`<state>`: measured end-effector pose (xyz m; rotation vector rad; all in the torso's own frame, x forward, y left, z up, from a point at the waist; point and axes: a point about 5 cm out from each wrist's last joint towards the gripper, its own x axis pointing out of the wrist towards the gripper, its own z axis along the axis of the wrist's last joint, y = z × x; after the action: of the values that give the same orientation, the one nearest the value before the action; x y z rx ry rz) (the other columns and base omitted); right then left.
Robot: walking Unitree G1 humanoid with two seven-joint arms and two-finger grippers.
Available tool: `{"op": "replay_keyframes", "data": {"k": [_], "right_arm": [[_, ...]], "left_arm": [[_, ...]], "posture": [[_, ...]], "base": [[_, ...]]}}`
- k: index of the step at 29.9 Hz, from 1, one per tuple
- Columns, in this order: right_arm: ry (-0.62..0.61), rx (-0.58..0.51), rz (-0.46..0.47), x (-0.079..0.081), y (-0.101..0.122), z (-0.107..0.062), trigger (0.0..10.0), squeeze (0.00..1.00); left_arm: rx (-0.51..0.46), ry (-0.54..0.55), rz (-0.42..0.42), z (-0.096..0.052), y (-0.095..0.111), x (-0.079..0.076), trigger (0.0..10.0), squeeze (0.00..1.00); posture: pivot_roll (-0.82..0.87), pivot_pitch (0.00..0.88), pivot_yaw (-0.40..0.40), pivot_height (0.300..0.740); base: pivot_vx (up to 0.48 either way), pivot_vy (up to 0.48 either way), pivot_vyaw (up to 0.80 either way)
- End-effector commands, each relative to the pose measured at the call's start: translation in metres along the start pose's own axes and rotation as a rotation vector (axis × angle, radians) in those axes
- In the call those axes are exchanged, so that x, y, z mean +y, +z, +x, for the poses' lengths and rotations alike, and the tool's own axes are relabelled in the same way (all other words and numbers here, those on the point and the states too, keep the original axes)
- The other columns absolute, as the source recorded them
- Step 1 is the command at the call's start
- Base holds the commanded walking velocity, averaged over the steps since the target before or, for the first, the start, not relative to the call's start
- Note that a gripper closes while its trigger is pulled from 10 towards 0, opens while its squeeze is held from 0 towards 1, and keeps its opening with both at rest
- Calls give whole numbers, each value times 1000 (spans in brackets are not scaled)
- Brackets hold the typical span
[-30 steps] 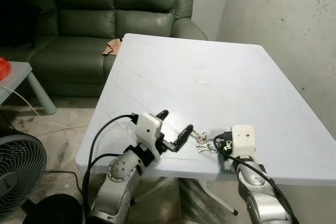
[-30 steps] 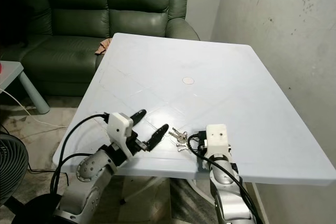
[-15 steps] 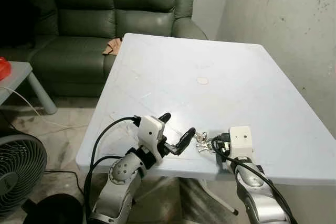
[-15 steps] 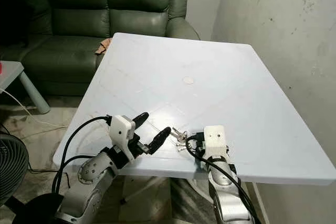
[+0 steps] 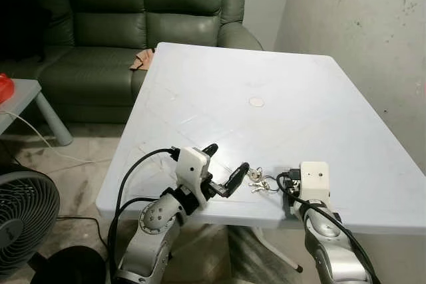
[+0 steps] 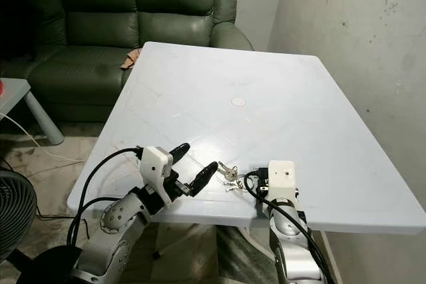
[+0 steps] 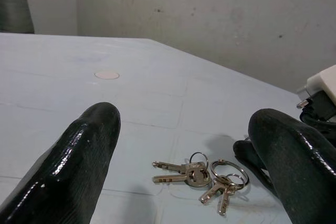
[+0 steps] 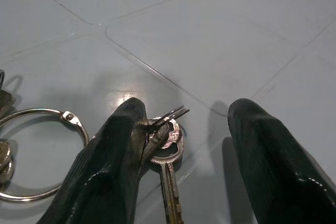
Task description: Hang keys on a hook
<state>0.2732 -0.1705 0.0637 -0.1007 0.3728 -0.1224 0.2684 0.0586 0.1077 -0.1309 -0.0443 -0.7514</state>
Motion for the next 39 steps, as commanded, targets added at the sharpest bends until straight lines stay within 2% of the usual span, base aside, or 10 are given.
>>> {"op": "replay_keyframes", "data": {"k": [1,4,7,24,25,26,33,35,36,39], "right_arm": [[4,44,15,-1,-9,-2,9059,0],[2,27,12,0,-9,-3,2667,0],[3,18,10,1,-8,-3,0,0],[4,-18,2,1,-6,-4,0,0],[5,-14,4,1,-6,-4,1882,0],[4,-8,1,1,-6,-4,10000,0],[15,-11,33,-1,-7,-3,10000,0],[-9,-13,77,-6,-6,-3,10000,776],[-14,-15,84,-7,-6,-3,10000,949],[-10,11,51,-7,-7,-2,10000,949]], "left_arm": [[-3,-21,13,3,3,-2,10000,0],[-4,-21,13,3,4,-2,10000,0],[-5,-21,15,3,4,-2,10000,0],[-8,-28,25,5,5,-2,10000,0],[-8,-29,24,5,5,-2,10000,0],[-8,-30,26,5,5,-2,10000,0],[-11,-30,26,5,6,-3,10000,0],[-12,-28,28,6,6,-3,10000,0],[-13,-27,27,6,6,-3,10000,0],[-15,-26,25,6,6,-3,10000,0]], "posture": [[-4,0,-48,740],[-4,0,-48,740],[-4,0,-45,740],[-8,0,-40,740],[-8,0,-40,740],[-8,0,-40,740],[-8,0,-40,740],[-9,0,-42,740],[-9,0,-42,740],[-11,0,-43,740]], "base": [[0,0,0],[0,0,0],[0,0,0],[0,0,0],[0,0,0],[0,0,0],[0,0,0],[0,0,0],[0,0,0],[0,0,0]]}}
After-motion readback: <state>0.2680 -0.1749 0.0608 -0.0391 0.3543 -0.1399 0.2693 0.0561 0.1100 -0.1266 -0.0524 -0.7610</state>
